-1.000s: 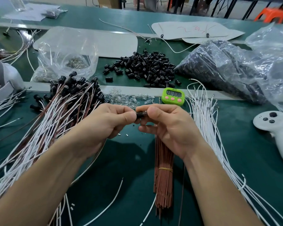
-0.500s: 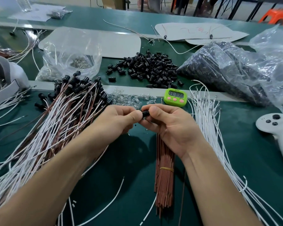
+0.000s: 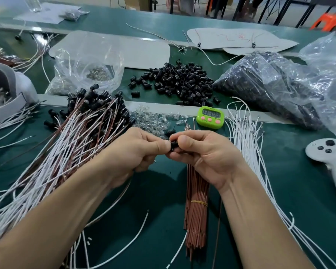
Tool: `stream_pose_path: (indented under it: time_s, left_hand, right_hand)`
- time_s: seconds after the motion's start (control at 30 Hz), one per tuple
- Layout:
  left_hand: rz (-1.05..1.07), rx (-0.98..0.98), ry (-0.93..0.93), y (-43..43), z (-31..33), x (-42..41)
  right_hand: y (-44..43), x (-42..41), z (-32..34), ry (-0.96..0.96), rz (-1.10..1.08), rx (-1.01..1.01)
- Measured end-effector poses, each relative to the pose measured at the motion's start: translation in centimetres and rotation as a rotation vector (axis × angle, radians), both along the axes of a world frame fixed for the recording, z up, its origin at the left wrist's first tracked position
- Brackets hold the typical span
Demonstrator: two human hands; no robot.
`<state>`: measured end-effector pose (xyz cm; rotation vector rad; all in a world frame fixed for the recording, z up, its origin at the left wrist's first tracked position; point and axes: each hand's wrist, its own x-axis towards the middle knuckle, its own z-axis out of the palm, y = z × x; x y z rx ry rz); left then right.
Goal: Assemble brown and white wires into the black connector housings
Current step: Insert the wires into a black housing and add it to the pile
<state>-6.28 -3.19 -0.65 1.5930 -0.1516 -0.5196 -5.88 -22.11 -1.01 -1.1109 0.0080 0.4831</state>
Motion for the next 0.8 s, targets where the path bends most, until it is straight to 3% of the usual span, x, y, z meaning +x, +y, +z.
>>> stream_pose_path:
  time_s: [0.17, 0.33, 0.5, 0.67, 0.8]
  left_hand:
    - [0.142, -0.085, -0.022, -1.3, -0.8, -0.3]
    - [0.244, 0.112, -0.166, -1.6, -1.2, 0.5]
    - [0.155, 0.043, -0.094, -1.0, 0.1, 0.5]
    - [0.100, 0.204, -0.166, 1.7, 4.1, 1.1]
    - [0.072, 0.320, -0.182, 3.9, 6.2, 0.2]
  right_hand:
    - [0.1, 0.1, 0.0, -0.011, -0.077, 0.040]
    - [1.5, -0.4, -0.5, -0.123, -0.116, -0.096]
    - [2.3, 0.0, 0.9, -0.058, -0.229, -0.182]
    - [0.7, 1.8, 4.9, 0.091, -0.472, 0.064]
    - [0.0, 4.0, 7.6, 0.052, -0.641, -0.014]
